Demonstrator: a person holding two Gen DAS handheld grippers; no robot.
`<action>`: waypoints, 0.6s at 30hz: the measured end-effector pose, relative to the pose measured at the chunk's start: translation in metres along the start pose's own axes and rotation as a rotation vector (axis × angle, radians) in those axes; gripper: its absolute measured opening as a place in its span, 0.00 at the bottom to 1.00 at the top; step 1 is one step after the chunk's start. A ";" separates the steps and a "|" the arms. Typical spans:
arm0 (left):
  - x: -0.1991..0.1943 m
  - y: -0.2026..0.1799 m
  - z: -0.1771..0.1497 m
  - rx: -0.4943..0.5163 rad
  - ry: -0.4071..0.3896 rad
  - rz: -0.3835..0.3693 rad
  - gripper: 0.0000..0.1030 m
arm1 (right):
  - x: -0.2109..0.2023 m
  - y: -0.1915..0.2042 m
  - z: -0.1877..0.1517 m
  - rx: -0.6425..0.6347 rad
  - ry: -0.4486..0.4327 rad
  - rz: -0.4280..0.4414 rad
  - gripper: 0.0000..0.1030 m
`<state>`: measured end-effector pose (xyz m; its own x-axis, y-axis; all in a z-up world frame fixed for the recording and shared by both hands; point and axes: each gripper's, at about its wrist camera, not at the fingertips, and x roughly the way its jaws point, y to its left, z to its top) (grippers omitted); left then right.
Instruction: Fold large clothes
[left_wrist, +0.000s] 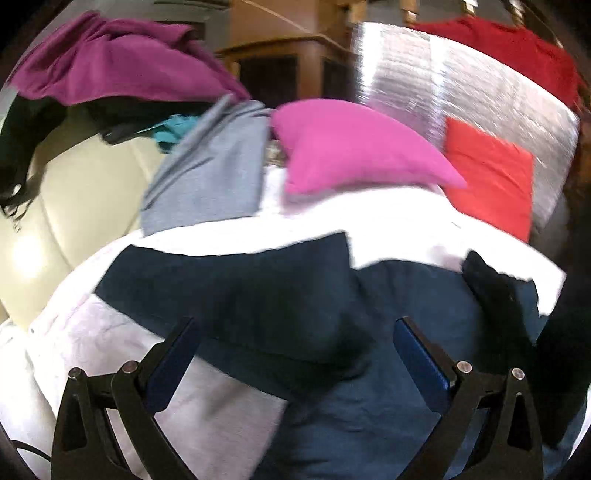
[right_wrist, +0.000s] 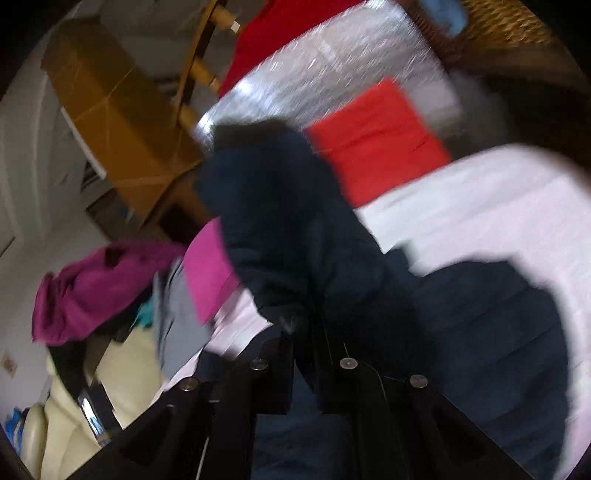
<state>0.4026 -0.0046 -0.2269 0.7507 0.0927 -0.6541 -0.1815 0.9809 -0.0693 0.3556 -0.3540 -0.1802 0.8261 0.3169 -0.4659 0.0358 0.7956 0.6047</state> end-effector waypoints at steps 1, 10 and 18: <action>0.003 0.007 0.001 -0.017 0.003 -0.001 1.00 | 0.014 0.001 -0.006 0.015 0.037 0.008 0.15; 0.022 0.010 0.006 -0.065 0.098 -0.151 1.00 | 0.000 -0.025 -0.024 0.100 0.095 0.032 0.75; 0.035 -0.055 -0.020 0.122 0.185 -0.210 0.68 | -0.097 -0.149 0.007 0.233 -0.071 -0.378 0.75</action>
<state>0.4254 -0.0585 -0.2610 0.6333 -0.1357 -0.7619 0.0516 0.9897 -0.1334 0.2745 -0.5073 -0.2207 0.7667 -0.0167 -0.6418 0.4617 0.7090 0.5331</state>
